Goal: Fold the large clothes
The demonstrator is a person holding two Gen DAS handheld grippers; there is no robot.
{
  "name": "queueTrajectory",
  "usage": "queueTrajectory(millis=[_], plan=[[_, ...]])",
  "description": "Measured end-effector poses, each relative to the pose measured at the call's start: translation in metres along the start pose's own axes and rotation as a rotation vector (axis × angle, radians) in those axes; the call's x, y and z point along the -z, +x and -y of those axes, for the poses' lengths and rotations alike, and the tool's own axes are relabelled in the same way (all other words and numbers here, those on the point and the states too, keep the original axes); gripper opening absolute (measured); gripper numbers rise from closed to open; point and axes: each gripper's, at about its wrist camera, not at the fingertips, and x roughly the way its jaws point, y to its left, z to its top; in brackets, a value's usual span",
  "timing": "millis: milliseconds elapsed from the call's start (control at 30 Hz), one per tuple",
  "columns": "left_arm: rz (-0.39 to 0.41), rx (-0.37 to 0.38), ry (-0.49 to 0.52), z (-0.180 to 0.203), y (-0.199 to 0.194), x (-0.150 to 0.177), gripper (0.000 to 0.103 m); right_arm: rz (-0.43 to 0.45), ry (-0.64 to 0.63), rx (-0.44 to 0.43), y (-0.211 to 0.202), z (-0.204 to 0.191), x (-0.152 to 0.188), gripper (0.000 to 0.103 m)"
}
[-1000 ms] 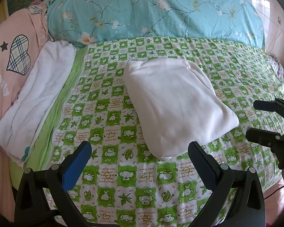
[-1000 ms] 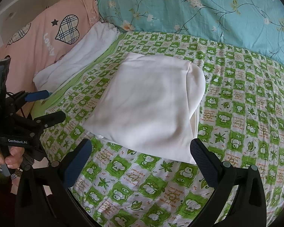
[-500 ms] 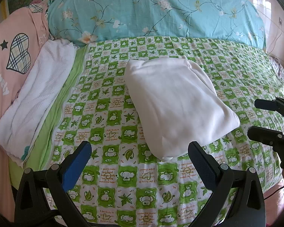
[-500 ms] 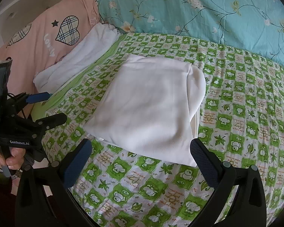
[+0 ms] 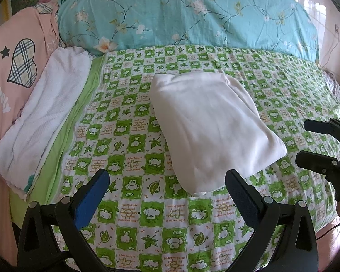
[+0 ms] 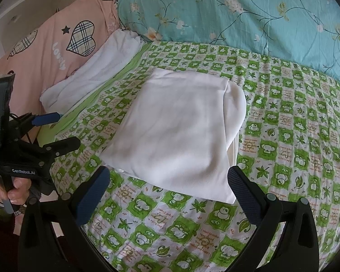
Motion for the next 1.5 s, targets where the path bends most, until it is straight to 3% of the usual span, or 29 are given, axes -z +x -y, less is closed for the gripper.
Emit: queueTrajectory(millis=[1500], plan=[[0.012,-0.006,-0.021,0.0035,-0.002,-0.006,0.102,0.012,0.006,-0.002,0.0022,0.002,-0.007,0.103]])
